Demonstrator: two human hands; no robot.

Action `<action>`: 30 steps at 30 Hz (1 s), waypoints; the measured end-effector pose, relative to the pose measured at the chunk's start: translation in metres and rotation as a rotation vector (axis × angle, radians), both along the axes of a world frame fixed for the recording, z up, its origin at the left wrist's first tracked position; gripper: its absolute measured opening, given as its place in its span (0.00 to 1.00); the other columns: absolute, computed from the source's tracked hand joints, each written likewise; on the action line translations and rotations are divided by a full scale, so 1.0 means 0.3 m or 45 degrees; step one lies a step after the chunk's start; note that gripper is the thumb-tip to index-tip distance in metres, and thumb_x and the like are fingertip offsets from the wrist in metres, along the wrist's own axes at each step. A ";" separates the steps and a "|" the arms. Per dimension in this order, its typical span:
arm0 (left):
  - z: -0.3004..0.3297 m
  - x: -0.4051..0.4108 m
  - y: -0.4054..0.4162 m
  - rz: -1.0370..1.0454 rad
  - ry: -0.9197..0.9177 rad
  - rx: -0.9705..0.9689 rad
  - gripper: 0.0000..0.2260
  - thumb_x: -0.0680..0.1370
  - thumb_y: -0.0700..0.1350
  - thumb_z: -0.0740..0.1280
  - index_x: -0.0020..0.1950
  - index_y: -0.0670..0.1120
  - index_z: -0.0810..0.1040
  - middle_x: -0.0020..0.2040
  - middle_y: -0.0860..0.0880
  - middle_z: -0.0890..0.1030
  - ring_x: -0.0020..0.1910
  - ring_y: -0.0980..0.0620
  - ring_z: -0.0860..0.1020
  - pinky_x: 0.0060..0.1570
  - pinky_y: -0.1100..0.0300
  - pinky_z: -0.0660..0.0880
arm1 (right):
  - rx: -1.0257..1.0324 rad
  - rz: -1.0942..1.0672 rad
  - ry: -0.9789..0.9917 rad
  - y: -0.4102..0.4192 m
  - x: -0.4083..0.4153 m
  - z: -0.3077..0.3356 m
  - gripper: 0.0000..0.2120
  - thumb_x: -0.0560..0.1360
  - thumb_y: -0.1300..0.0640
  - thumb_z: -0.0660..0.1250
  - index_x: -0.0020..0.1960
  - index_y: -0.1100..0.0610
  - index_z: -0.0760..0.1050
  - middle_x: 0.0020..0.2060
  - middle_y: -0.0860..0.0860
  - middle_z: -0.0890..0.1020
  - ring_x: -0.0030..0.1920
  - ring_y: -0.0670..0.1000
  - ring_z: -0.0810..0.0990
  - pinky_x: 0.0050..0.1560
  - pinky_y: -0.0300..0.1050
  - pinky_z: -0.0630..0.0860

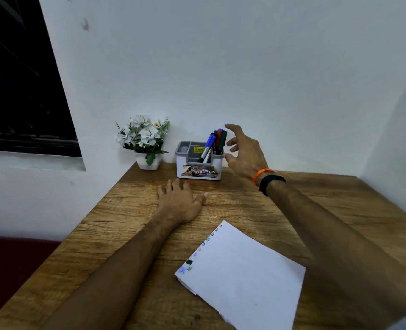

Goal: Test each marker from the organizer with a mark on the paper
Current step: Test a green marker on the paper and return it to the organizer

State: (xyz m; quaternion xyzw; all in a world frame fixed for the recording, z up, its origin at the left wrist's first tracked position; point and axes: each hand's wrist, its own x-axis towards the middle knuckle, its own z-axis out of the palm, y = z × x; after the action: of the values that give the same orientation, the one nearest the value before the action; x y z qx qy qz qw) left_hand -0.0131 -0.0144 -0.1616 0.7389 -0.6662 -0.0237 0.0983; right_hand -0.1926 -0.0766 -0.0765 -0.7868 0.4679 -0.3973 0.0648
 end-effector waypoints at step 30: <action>0.002 0.032 0.230 -0.101 0.222 -0.212 0.13 0.82 0.45 0.56 0.59 0.44 0.77 0.60 0.42 0.78 0.59 0.42 0.75 0.61 0.47 0.71 | 0.342 0.003 0.878 0.474 -0.156 -0.221 0.22 0.84 0.46 0.52 0.73 0.52 0.69 0.71 0.56 0.73 0.69 0.60 0.71 0.68 0.57 0.69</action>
State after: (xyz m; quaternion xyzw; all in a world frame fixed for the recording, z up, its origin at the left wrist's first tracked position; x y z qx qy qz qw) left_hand -0.0037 0.0546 -0.1610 0.6964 -0.6835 -0.0363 0.2158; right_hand -0.2394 0.0656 -0.1427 -0.8595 0.5093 -0.0437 0.0062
